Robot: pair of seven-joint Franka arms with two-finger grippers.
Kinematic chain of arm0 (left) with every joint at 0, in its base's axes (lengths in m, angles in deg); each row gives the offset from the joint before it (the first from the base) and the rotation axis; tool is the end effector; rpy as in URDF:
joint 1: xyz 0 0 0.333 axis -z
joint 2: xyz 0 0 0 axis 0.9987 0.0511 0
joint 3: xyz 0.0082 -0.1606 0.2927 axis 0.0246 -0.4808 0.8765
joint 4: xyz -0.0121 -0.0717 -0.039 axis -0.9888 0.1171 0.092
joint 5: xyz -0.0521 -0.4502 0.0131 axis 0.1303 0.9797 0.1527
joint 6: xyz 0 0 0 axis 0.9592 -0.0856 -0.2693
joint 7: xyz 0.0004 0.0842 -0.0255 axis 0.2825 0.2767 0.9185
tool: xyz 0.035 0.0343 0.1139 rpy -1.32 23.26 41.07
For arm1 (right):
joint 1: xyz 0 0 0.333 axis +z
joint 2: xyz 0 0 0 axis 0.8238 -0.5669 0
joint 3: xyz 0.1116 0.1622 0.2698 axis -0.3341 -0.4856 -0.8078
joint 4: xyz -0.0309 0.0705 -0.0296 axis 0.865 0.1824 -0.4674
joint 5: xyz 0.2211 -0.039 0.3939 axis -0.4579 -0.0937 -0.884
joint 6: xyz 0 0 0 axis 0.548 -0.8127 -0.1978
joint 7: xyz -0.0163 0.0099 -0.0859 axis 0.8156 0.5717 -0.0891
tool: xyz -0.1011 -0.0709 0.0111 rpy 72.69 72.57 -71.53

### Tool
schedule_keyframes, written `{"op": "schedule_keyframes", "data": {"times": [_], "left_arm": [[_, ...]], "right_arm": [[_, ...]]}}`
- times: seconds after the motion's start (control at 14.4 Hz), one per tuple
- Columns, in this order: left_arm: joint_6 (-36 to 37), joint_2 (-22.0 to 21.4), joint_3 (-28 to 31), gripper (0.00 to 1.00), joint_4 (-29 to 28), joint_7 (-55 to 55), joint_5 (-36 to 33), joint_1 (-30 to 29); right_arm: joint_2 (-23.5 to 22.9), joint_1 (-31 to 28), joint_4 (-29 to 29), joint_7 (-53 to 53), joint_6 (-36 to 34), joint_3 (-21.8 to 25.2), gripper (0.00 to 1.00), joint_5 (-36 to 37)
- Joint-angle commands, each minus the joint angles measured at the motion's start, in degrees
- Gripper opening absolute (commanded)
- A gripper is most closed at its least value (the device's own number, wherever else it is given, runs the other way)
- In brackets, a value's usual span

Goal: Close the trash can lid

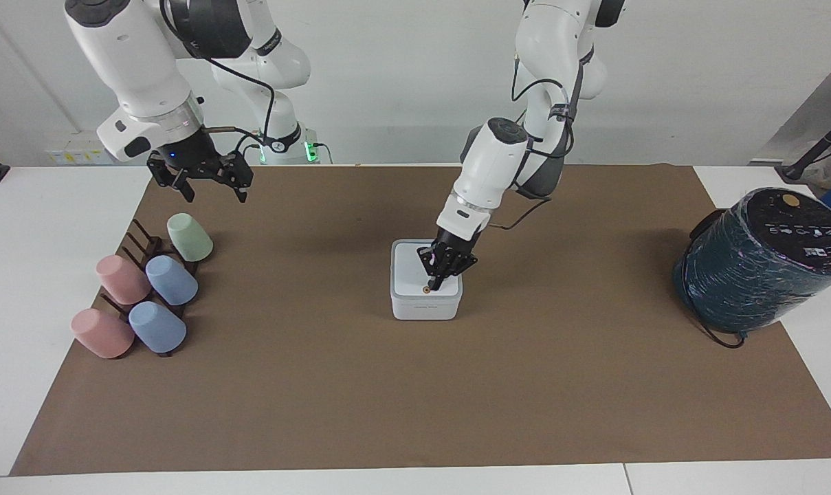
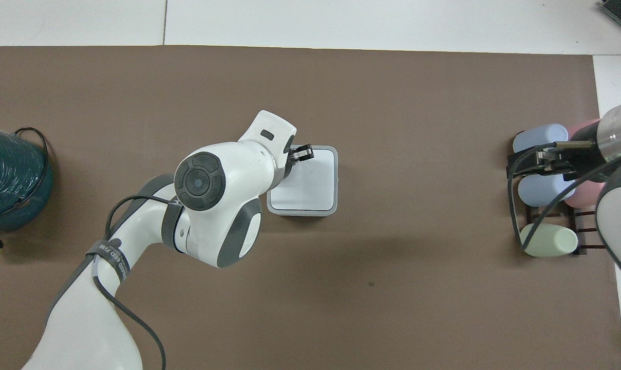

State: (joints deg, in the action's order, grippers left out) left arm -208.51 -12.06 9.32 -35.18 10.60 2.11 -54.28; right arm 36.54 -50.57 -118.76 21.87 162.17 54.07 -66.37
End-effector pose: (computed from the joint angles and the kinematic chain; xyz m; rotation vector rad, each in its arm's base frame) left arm 0.5983 -0.4091 0.3797 2.7501 0.2395 0.3189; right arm 0.6139 0.0375 0.5908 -3.1235 0.0830 0.0476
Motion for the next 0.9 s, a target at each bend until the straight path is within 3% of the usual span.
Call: {"op": "schedule_keyframes", "data": {"times": [0.0,0.28,0.49,0.83], "left_arm": [[16.6,2.3,0.7,0.09,11.8,0.7,0.1,-0.8],[35.0,0.7,0.9,0.11,20.7,1.8,-1.9,-6.1],[49.6,0.6,1.4,0.13,26.0,9.2,-5.1,-11.1],[59.2,-5.9,1.3,0.21,26.0,28.0,-14.3,-20.7]], "right_arm": [[1.5,-0.2,-1.7,-0.5,0.5,0.0,1.0,-1.0],[1.5,-0.2,-1.7,-0.5,0.5,0.0,1.0,-1.0],[1.5,-0.2,-1.7,-0.5,0.5,0.0,1.0,-1.0],[1.5,-0.2,-1.6,-0.5,0.5,0.0,1.0,-1.0]]}}
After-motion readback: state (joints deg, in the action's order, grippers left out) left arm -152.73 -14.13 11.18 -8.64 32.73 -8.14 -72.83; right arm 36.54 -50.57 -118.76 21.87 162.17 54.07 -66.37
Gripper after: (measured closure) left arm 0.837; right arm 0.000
